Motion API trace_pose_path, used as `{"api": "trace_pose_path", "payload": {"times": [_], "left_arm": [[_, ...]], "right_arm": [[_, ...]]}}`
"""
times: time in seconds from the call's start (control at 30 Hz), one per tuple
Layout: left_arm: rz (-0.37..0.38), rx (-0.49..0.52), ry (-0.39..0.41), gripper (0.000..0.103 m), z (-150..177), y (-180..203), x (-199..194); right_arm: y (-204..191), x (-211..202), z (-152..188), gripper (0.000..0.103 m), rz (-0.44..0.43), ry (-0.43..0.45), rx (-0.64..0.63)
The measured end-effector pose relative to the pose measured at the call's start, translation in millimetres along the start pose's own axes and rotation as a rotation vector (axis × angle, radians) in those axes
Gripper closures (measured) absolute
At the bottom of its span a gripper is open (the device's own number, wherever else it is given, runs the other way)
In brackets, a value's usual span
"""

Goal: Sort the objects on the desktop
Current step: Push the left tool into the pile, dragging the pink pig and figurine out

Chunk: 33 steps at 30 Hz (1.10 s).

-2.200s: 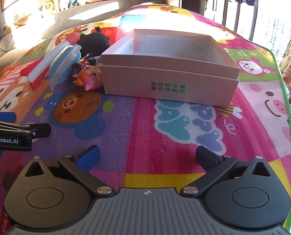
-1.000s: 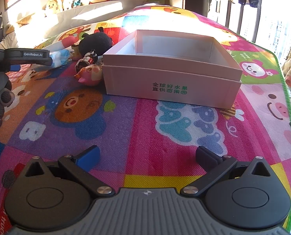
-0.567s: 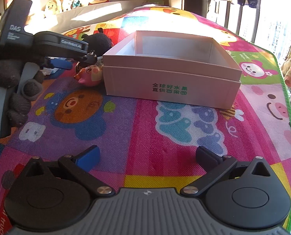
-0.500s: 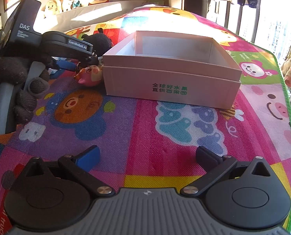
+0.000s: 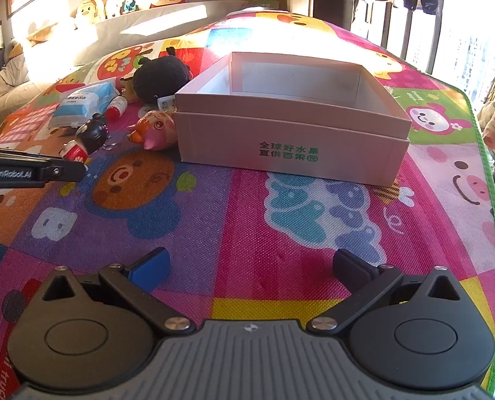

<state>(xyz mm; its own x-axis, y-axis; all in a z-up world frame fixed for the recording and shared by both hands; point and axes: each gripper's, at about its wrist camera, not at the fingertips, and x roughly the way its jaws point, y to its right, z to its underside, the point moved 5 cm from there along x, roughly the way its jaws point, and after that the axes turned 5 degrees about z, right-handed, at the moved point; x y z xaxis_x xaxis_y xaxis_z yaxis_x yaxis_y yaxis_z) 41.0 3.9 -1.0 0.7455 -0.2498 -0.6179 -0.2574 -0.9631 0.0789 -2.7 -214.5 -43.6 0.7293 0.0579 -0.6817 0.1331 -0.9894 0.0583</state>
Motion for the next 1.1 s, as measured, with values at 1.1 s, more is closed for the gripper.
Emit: {"api": "trace_pose_path", "payload": {"times": [1.1], "left_arm": [[0.115, 0.133, 0.021, 0.014, 10.7, 41.3, -12.3]], "right_arm": [[18.7, -37.4, -31.1, 0.0, -0.026, 0.174, -0.064]]}}
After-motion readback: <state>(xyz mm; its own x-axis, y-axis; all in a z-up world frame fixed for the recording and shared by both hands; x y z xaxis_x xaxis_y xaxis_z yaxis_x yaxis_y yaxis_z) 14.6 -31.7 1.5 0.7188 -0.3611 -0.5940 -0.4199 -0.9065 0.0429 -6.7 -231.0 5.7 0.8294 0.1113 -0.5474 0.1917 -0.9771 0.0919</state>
